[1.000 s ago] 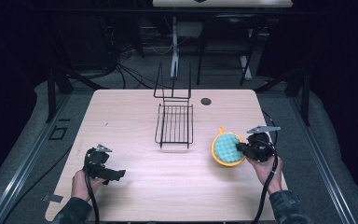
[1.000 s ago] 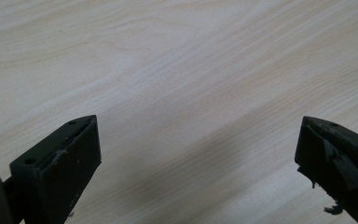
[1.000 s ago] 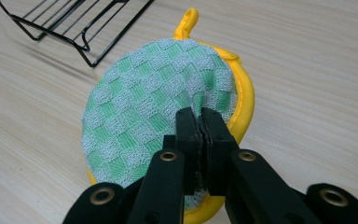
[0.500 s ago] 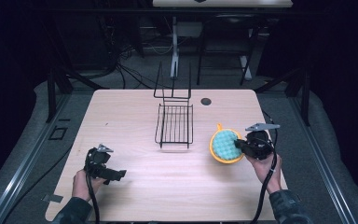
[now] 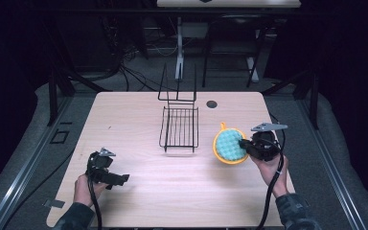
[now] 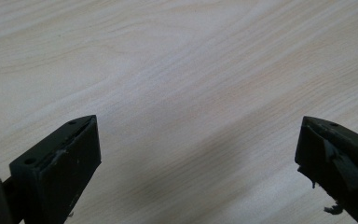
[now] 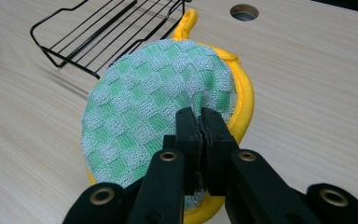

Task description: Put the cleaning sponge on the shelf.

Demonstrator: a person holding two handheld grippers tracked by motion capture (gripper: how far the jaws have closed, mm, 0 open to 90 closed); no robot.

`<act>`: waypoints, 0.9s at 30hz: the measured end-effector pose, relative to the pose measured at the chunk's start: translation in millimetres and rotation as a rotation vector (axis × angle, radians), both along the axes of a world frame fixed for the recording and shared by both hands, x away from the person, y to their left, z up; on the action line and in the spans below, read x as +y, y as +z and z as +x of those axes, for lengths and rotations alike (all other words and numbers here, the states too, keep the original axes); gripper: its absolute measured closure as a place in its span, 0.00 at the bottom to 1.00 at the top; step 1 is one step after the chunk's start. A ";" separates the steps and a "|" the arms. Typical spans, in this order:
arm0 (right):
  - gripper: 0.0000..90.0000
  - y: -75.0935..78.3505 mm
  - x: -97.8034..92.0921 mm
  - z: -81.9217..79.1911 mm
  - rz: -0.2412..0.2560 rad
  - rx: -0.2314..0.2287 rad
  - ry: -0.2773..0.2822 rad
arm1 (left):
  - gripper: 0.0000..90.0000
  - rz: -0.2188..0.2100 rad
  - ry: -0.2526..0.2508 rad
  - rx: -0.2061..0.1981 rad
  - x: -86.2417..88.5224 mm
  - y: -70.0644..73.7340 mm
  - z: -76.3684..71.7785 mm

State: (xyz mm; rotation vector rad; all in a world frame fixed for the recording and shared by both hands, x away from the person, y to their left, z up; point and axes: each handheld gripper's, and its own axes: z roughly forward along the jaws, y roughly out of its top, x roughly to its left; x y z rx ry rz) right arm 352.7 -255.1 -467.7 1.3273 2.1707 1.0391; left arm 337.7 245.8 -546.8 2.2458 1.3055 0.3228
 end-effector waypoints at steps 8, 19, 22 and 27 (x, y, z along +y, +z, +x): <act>0.97 4.9 7.3 4.0 0.006 -0.014 0.016 | 0.00 -0.009 0.000 0.003 -0.3 -0.9 0.7; 0.97 10.3 16.4 9.1 0.016 -0.028 0.030 | 0.00 -0.006 -0.002 0.001 -1.0 -1.8 0.1; 0.97 10.4 20.4 11.1 0.018 -0.026 0.031 | 0.00 -0.007 -0.003 0.002 -0.9 -0.9 -0.7; 0.97 12.8 25.0 12.9 0.013 -0.037 0.041 | 0.00 -0.008 0.000 -0.007 0.0 0.4 -0.8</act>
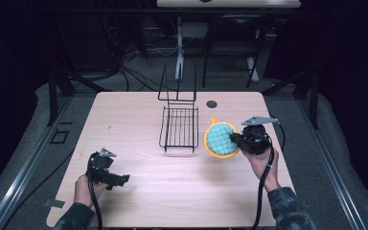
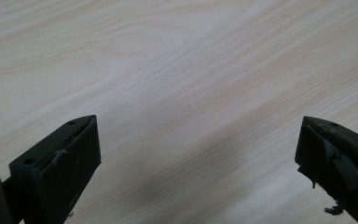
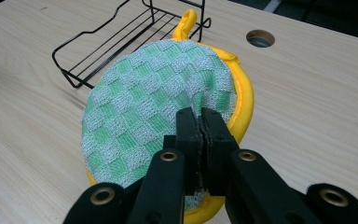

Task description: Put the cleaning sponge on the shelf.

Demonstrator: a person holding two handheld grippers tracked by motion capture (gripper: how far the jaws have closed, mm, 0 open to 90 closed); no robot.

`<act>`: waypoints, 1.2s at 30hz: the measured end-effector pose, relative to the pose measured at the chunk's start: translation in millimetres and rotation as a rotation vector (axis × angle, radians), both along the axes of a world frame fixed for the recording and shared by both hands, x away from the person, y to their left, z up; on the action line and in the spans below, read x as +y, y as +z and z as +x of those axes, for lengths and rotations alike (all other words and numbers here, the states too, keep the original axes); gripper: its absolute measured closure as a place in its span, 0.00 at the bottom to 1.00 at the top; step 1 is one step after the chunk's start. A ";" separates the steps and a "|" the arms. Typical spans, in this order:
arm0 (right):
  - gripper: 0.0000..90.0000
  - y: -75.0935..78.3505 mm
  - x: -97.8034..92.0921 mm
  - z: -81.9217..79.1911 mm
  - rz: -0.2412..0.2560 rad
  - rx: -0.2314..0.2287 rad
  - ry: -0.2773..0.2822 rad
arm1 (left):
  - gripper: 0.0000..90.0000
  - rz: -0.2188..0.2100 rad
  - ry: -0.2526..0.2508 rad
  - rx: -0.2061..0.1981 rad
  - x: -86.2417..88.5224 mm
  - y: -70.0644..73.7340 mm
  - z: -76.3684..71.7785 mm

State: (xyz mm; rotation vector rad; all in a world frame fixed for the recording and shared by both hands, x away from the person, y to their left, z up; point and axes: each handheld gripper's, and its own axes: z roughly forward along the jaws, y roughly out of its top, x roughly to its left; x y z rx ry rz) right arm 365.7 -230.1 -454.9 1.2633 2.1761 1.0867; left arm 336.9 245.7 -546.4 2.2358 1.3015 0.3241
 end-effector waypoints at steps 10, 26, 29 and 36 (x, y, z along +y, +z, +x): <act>0.97 0.0 10.9 9.1 0.016 0.003 0.003 | 0.00 0.006 0.007 -0.027 2.1 3.5 -1.9; 0.97 -3.3 43.2 29.5 0.028 -0.004 0.014 | 0.00 0.008 0.006 -0.040 2.4 3.9 -1.4; 0.97 -4.5 50.6 33.8 0.033 -0.004 0.009 | 0.00 0.009 0.007 -0.042 2.2 4.7 -2.3; 0.97 -7.7 69.9 42.8 0.045 -0.010 0.000 | 0.00 0.008 0.004 -0.040 2.1 3.7 -1.5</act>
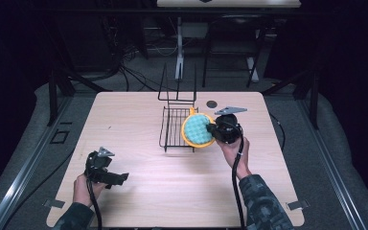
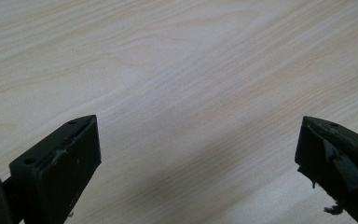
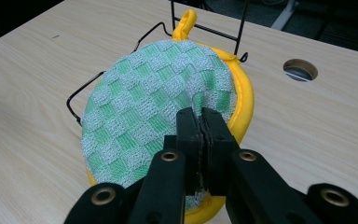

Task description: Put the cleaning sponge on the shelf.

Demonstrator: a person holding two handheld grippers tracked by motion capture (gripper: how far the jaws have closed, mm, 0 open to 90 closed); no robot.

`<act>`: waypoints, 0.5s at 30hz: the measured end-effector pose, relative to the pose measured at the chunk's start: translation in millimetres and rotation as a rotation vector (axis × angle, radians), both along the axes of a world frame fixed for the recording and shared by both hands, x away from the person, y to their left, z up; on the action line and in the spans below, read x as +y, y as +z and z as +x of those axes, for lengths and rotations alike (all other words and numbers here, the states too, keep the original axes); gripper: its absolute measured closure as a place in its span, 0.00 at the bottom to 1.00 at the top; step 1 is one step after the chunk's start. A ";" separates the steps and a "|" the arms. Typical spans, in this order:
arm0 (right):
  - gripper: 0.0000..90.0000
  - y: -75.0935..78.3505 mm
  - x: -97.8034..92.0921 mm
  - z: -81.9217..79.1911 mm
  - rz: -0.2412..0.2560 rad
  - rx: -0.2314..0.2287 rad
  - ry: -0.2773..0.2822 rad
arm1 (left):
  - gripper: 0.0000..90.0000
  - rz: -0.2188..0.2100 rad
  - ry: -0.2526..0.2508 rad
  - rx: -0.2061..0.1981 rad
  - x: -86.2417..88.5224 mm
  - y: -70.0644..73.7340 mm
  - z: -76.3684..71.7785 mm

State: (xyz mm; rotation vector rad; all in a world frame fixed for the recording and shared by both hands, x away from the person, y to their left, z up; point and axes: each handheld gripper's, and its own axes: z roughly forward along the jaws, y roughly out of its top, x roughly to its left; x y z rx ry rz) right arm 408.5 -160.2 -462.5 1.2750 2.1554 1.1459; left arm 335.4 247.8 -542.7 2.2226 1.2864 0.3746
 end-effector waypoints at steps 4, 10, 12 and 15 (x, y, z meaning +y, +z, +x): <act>0.97 -2.5 7.5 2.9 0.009 0.009 -0.004 | 0.00 0.002 -0.001 -0.002 0.2 0.5 -0.7; 0.97 -4.4 18.0 6.6 0.014 0.010 -0.006 | 0.00 0.009 -0.002 0.001 -0.5 0.4 0.2; 0.97 -4.7 20.3 8.1 0.015 0.005 -0.013 | 0.00 0.004 0.006 -0.006 0.2 -0.2 0.2; 0.97 -6.7 21.7 9.7 0.019 0.009 -0.020 | 0.00 0.007 0.005 -0.004 0.5 0.8 -0.4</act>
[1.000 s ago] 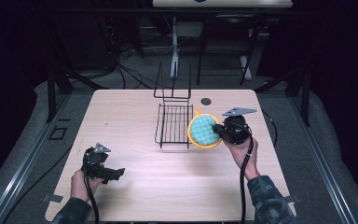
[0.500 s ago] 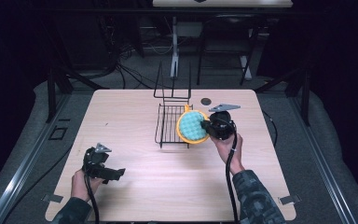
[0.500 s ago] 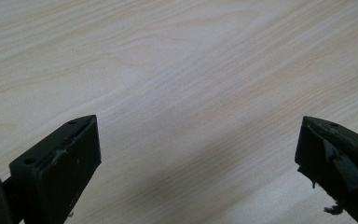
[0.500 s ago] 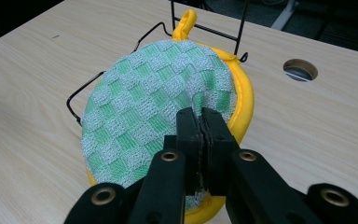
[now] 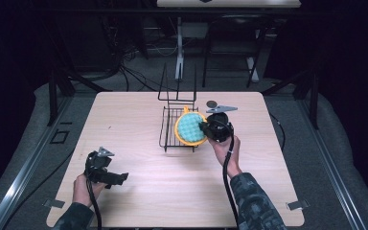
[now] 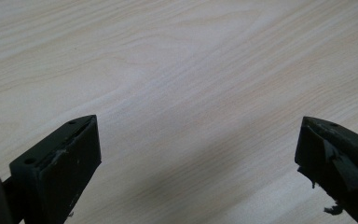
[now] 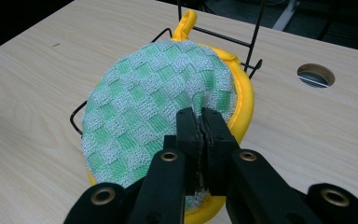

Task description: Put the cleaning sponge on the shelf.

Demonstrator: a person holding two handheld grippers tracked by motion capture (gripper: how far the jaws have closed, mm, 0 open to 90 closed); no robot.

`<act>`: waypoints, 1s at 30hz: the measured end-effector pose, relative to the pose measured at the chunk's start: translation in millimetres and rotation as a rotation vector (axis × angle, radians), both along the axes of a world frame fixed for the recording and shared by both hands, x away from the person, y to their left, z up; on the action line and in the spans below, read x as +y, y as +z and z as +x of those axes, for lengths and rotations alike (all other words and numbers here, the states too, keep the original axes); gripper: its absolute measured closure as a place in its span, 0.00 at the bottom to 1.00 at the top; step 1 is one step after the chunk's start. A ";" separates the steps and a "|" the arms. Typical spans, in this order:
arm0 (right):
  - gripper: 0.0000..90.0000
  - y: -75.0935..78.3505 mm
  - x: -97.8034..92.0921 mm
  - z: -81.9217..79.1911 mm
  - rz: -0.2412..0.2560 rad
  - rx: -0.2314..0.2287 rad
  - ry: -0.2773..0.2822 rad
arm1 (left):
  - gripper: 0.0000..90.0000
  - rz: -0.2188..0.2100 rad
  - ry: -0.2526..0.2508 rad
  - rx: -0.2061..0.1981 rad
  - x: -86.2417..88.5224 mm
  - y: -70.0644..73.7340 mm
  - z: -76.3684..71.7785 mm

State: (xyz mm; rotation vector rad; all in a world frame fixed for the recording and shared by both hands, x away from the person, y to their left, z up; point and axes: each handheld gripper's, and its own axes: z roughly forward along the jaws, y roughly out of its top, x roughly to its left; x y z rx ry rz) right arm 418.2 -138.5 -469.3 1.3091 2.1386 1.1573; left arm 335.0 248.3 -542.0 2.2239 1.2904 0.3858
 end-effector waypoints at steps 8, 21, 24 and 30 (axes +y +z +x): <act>0.97 -7.8 4.1 6.5 0.036 0.014 -0.022 | 0.01 0.004 0.001 0.002 -1.0 -0.4 0.3; 0.97 -15.4 20.8 10.9 0.049 0.015 -0.033 | 0.01 0.009 -0.006 0.003 -1.8 -0.4 -0.2; 0.97 -17.3 23.1 12.2 0.052 0.017 -0.042 | 0.01 0.006 -0.003 0.005 -2.8 -0.5 -0.5; 0.97 -23.9 31.1 16.4 0.061 0.025 -0.078 | 0.01 0.005 -0.005 0.007 -2.0 -0.9 0.0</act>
